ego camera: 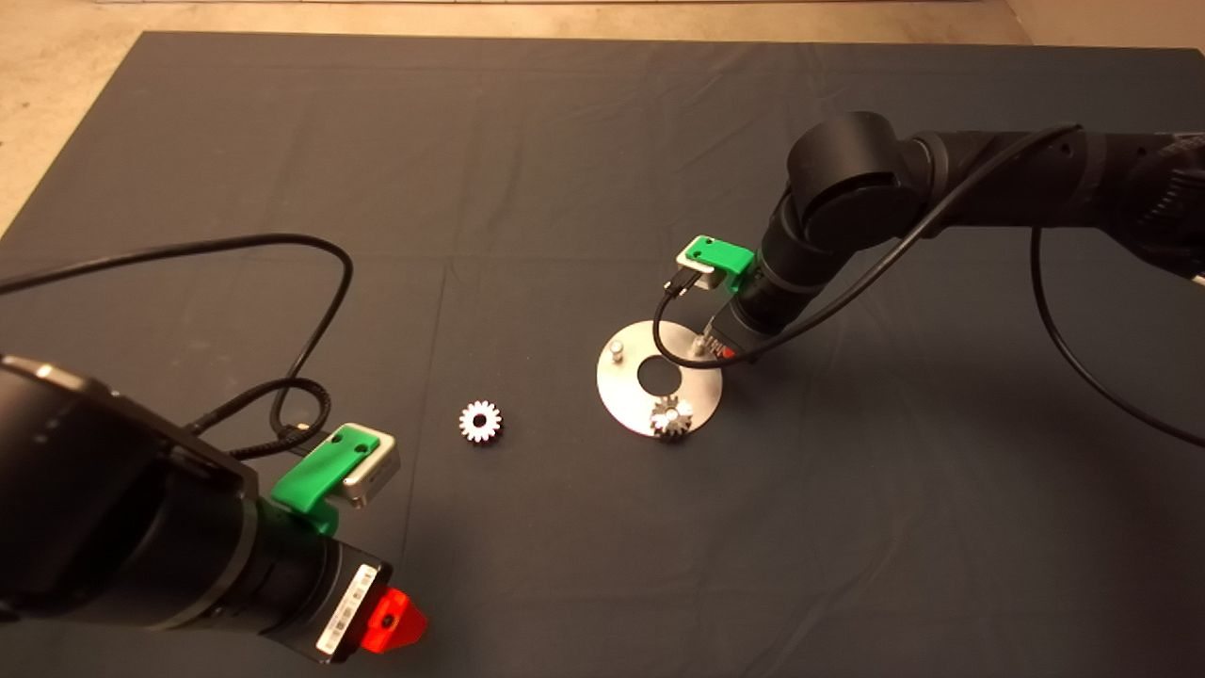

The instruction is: Install three planetary gears onto the carrier pins

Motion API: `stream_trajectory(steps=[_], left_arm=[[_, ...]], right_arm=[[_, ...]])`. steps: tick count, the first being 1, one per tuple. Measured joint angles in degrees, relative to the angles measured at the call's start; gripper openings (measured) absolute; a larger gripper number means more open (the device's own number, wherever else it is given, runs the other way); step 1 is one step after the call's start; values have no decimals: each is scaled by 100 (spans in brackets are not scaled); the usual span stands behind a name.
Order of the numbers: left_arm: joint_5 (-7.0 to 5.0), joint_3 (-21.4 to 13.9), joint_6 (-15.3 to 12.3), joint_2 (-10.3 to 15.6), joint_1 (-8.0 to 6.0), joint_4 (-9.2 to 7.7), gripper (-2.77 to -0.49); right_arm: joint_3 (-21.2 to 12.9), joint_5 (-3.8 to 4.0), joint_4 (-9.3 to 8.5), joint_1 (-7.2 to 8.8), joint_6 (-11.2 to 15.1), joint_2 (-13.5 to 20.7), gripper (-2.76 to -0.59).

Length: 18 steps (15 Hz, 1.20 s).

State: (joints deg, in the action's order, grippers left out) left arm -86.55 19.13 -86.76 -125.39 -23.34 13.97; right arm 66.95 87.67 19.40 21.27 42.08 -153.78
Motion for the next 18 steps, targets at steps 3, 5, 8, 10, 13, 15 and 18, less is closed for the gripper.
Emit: stream_trajectory(steps=[3, 5, 8, 10, 13, 15, 18], left_arm=[[1, 0, 0, 0, 0, 0, -51], [1, 0, 0, 1, 0, 0, -51], [4, 0, 0, 0, 0, 0, -51], [4, 0, 0, 0, 0, 0, -51], [4, 0, 0, 0, 0, 0, -51], [6, 0, 0, 0, 0, -2, -51], [22, 0, 0, 0, 0, 0, -51]], right_arm=[[5, -3, 0, 0, 2, -74, -267], [5, -5, 0, 0, 2, -84, -267], [41, 0, 0, 0, 2, -84, -267], [71, 0, 0, 0, 2, -85, -267], [88, 2, 0, 0, 2, -88, -267], [135, 4, 0, 0, 2, -148, -267], [155, -5, 0, 0, 2, -197, -267]])
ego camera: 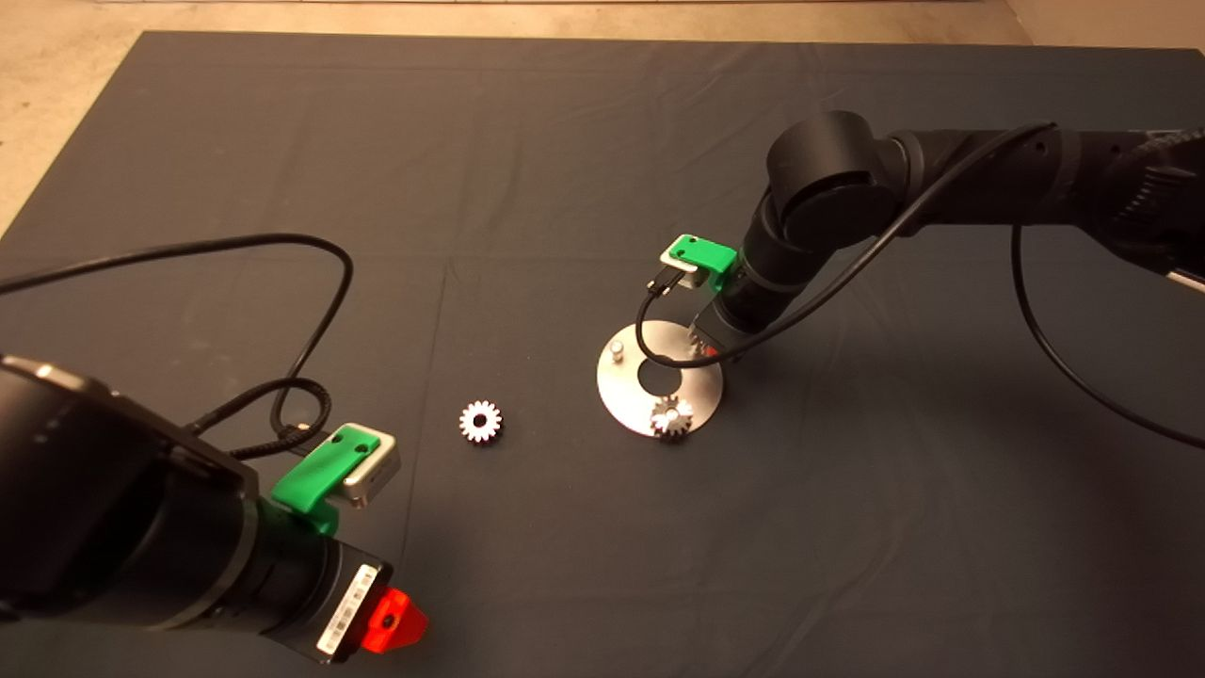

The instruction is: Install three planetary gears onto the carrier pins

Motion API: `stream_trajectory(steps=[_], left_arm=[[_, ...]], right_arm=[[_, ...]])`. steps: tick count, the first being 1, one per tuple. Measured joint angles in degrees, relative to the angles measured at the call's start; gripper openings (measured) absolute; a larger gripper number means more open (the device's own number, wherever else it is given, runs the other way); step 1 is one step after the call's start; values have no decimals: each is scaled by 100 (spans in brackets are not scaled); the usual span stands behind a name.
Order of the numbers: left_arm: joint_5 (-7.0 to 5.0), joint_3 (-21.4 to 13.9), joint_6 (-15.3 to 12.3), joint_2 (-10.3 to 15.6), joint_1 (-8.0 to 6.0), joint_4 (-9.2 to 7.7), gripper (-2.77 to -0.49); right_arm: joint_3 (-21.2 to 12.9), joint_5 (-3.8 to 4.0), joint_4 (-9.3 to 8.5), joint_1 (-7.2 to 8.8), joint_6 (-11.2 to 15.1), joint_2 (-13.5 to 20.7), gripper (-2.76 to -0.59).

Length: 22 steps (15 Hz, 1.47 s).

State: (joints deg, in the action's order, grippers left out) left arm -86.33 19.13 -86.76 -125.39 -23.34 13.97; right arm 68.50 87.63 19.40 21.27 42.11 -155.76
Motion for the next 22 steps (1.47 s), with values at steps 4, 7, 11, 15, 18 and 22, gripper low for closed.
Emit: stream_trajectory(steps=[4, 7, 11, 15, 18, 22], left_arm=[[106, 0, 0, 0, 0, -2, -51], [111, 0, 0, 0, 0, -1, -51], [119, 0, 0, 0, 0, 0, -51], [122, 0, 0, 0, 0, 0, -51], [122, 0, 0, 0, 0, 0, -51], [122, 0, 0, 0, 0, 0, -51]], right_arm=[[38, 7, 0, 0, 0, 0, -267], [40, 7, 2, -1, -2, -28, -267], [46, 5, 2, -2, -2, -30, -267], [46, 5, 2, -2, -1, -29, -267], [46, 5, 2, -6, 0, -30, -267], [46, 7, 2, -66, -1, -30, -267]])
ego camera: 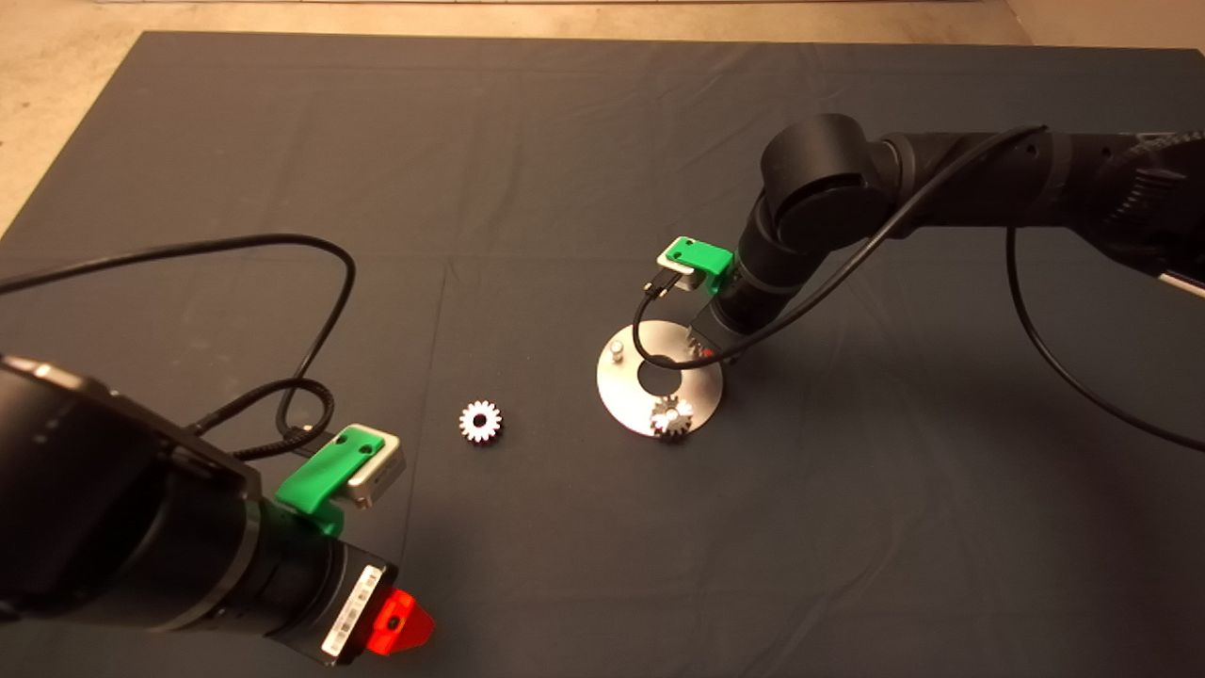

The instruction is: Install three planetary gears onto the carrier pins

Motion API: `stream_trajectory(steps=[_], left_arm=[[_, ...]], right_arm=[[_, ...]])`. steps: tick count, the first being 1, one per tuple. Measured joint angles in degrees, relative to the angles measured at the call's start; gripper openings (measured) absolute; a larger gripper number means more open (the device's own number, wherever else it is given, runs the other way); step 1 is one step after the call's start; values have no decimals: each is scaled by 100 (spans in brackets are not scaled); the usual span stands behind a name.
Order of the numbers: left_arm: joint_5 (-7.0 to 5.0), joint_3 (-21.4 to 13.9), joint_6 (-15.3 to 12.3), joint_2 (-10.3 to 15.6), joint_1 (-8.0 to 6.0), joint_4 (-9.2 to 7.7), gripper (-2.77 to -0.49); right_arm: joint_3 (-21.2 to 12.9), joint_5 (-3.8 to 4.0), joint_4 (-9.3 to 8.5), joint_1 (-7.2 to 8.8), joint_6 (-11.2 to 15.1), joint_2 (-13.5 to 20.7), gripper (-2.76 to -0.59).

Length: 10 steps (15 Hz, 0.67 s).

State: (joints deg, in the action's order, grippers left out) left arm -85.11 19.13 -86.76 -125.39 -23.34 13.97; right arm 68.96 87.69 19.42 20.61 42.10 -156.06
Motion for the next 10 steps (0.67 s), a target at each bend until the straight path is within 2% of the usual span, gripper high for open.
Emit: stream_trajectory(steps=[10], left_arm=[[2, 0, 0, 15, 0, -2, -51]], right_arm=[[72, -7, -2, -9, -7, -11, -267]])
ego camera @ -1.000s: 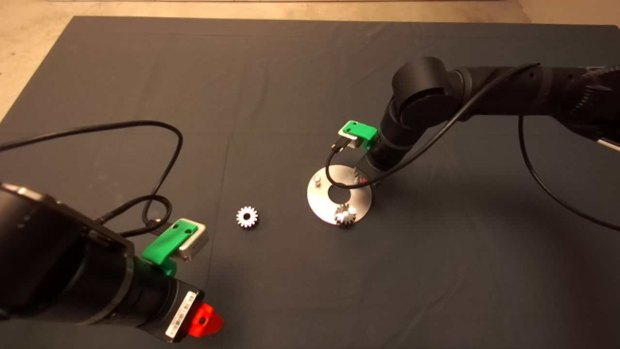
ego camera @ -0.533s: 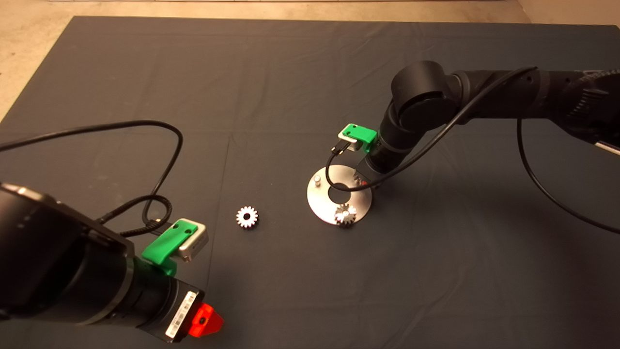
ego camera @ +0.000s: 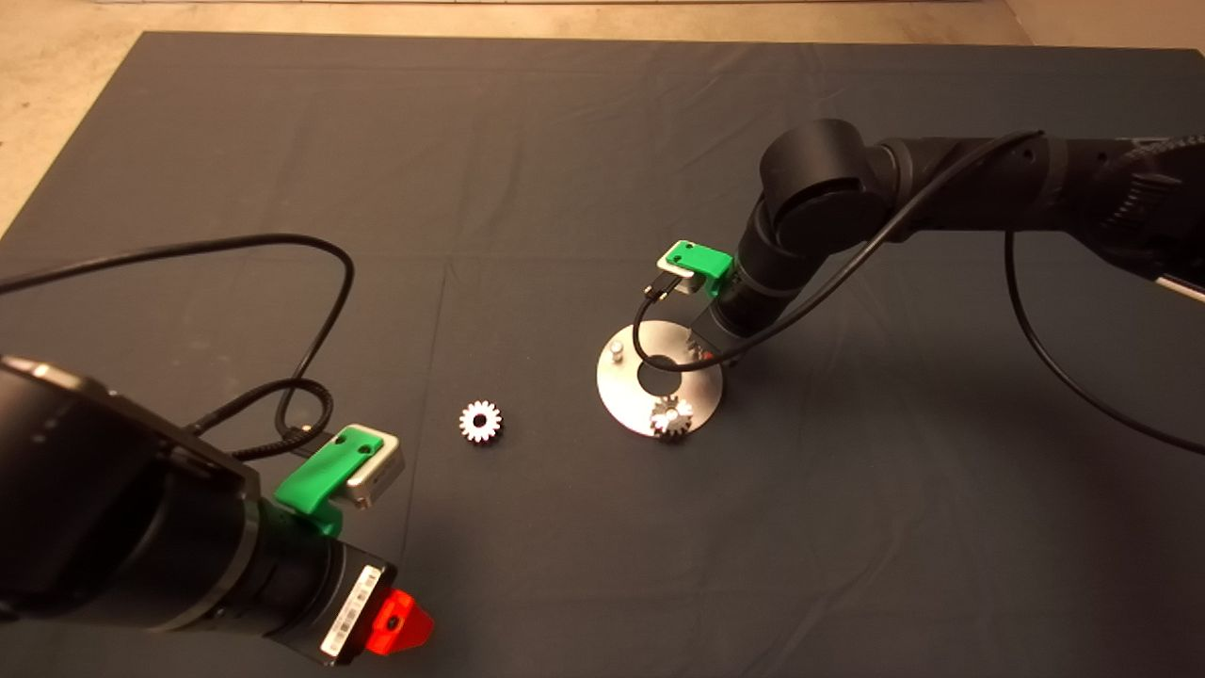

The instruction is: Install three planetary gears onto the carrier pins

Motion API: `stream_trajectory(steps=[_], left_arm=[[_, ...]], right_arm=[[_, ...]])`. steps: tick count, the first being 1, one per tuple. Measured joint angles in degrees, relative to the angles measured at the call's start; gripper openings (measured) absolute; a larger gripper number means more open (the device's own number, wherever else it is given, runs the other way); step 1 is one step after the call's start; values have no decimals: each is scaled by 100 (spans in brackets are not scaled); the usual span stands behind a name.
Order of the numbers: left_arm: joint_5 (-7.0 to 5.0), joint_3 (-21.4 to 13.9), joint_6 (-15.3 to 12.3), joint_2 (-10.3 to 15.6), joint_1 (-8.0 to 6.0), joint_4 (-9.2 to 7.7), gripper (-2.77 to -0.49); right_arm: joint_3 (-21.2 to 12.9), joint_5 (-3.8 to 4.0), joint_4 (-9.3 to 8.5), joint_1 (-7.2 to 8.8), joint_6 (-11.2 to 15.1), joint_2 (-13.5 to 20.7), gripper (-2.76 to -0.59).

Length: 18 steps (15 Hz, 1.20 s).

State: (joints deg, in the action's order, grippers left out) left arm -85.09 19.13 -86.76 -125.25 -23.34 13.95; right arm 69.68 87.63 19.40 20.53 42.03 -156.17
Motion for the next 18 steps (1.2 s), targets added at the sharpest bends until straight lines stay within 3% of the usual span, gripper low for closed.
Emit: stream_trajectory(steps=[6, 18], left_arm=[[1, 0, 0, -2, 0, 0, -51], [1, 0, 0, 0, 0, 2, -51]], right_arm=[[178, -63, -5, -57, -15, -6, -267], [212, -66, -5, -58, -17, -20, -267]])
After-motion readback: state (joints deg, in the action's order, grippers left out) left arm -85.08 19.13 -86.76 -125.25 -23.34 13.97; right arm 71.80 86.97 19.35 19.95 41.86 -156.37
